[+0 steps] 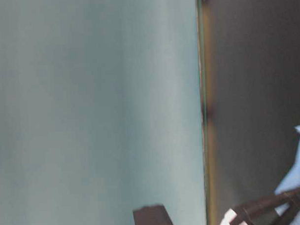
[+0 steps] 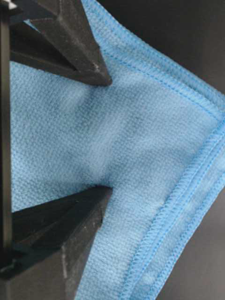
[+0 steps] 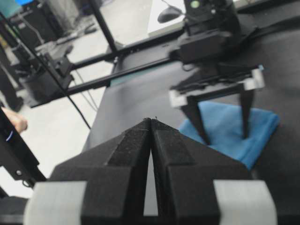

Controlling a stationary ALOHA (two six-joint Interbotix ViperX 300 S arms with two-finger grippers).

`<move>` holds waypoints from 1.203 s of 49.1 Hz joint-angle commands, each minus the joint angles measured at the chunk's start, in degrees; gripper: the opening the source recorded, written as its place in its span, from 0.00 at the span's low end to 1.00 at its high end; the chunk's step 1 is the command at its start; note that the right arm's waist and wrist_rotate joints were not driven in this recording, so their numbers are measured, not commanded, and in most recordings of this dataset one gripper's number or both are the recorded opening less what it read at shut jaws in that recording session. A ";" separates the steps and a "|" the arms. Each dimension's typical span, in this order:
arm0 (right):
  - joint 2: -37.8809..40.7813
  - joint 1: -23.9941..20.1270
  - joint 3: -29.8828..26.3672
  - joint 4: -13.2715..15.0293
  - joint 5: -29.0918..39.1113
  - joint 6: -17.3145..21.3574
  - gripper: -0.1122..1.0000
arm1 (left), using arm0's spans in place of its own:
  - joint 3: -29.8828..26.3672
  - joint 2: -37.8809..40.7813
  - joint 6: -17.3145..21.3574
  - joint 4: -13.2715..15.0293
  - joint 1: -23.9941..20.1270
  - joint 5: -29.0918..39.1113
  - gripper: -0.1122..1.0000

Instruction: Push a blue cloth with the left arm to wipe the desk.

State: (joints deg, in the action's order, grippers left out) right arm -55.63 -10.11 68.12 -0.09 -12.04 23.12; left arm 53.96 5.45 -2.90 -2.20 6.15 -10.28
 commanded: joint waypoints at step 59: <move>0.26 -0.09 -0.35 -0.09 -1.32 0.09 0.10 | 3.34 -10.72 0.97 -0.26 19.34 4.75 0.86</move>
State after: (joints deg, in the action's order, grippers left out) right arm -55.63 -10.11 68.12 -0.18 -12.83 23.20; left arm 58.01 -2.55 -2.11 -2.29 25.40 -5.80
